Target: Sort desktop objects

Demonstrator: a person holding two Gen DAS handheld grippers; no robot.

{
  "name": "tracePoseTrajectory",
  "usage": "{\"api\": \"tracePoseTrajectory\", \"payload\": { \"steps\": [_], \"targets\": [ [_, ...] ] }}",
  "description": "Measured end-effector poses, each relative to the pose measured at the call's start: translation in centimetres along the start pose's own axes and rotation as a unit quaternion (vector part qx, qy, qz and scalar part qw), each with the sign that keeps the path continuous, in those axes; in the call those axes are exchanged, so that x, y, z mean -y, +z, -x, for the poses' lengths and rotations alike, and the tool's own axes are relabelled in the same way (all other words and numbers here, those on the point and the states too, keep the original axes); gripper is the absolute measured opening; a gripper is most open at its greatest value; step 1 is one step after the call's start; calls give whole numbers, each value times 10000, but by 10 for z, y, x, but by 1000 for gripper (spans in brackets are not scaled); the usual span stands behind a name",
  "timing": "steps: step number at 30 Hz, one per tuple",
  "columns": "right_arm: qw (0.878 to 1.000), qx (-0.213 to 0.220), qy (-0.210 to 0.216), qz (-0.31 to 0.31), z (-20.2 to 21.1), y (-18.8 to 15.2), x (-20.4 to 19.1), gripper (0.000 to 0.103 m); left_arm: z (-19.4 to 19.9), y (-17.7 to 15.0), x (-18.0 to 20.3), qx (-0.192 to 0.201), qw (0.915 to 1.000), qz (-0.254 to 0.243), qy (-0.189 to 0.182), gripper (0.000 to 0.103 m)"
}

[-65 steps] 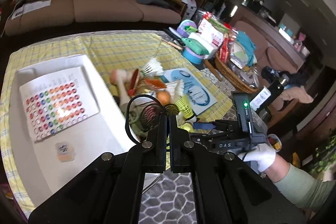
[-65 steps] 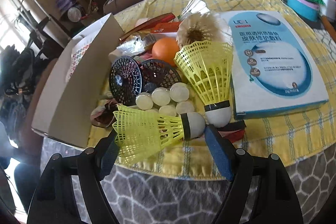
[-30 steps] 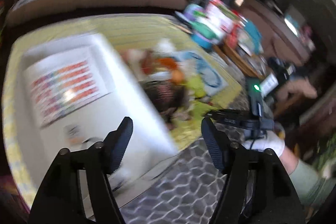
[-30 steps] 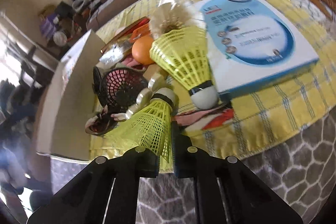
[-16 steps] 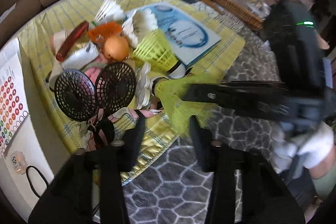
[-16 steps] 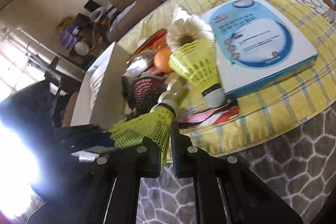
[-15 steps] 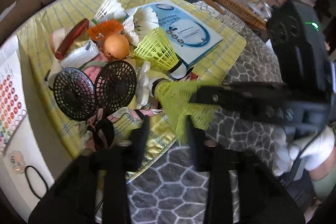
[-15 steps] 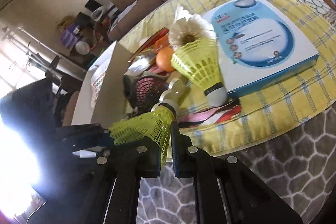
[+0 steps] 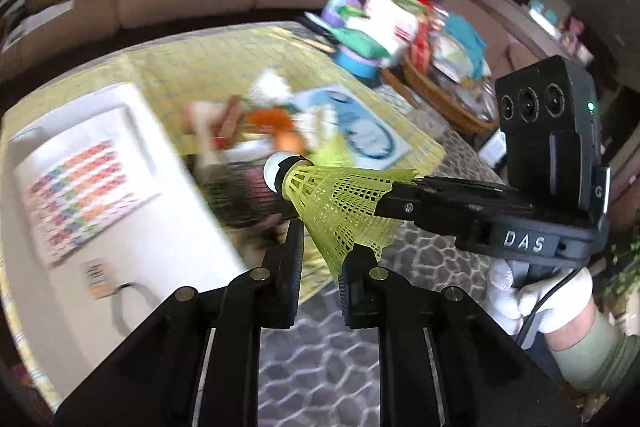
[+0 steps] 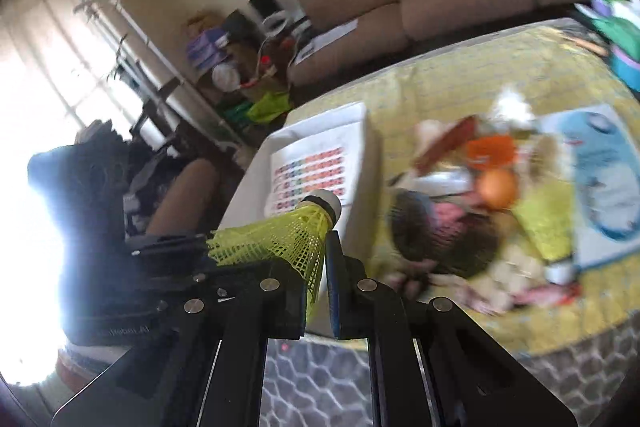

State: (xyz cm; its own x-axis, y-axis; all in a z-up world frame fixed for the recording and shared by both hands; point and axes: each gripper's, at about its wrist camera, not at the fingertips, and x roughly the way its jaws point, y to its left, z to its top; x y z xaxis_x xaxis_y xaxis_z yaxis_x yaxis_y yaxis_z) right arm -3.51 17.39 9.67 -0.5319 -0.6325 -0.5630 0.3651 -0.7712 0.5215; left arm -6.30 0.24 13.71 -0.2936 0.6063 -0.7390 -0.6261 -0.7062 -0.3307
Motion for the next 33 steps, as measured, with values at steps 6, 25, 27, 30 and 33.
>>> {"api": "tracePoseTrajectory", "payload": {
  "steps": [6,25,27,30,33],
  "targets": [
    [9938,-409,-697,761,-57,-10,-23,9,-5,-9,-66,-304,9975,529,362,15],
    [9919,245,-1195,361,46,4,34,54,14,-38,-88,-414,9927,879,713,68],
    [9927,311,-1150,194,55,6,42,54,6,-36,-82,-480,9939,811,580,68],
    [9933,324,-1108,82,62,5,48,54,-22,-28,-67,-907,9898,288,1059,64],
    [9931,303,-1125,136,63,3,48,54,-47,-28,-63,-1296,9808,-65,1457,37]
  ]
}}
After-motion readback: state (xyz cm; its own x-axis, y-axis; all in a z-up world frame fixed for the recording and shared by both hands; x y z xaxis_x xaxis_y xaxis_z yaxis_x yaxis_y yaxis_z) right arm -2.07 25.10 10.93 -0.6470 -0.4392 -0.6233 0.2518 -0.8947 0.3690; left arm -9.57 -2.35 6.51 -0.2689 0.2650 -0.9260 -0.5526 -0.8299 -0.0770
